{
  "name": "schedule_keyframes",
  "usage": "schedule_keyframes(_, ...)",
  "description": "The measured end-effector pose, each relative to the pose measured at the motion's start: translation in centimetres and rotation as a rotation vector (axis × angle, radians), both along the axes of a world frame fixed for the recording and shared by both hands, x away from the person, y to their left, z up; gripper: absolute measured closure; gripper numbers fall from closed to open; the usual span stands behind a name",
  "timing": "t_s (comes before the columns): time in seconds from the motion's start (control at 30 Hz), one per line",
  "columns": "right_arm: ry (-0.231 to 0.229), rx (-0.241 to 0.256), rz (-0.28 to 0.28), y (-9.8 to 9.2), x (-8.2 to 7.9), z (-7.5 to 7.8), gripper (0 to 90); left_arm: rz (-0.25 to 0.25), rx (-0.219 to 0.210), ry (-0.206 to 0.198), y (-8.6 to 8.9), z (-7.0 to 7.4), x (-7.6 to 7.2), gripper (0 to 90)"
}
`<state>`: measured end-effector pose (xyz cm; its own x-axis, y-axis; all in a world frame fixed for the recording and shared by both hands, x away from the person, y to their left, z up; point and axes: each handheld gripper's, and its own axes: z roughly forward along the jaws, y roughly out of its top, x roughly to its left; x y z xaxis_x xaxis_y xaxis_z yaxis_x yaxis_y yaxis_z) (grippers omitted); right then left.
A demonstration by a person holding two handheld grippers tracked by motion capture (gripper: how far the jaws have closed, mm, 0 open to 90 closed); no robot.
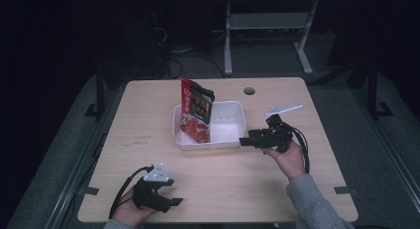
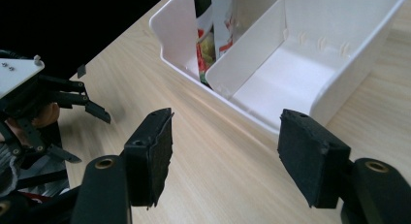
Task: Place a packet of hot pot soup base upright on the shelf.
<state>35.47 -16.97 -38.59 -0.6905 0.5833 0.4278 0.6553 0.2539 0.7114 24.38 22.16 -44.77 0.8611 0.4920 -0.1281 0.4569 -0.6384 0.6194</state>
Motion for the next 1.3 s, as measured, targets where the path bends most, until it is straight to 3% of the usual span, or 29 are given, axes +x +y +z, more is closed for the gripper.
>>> schedule_keyframes(0.43, 0.015, -0.01, 0.004, -1.7, -1.8, -0.9, 35.6, -0.004, 0.004, 0.0, -0.1, 0.0, 0.0, 28.0)
schedule_keyframes(1.3, 0.04, -0.021, -0.011, -4.9, -6.2, -4.5, 35.1, -0.011, 0.004, -0.001, -0.3, -0.1, -0.2, 27.6)
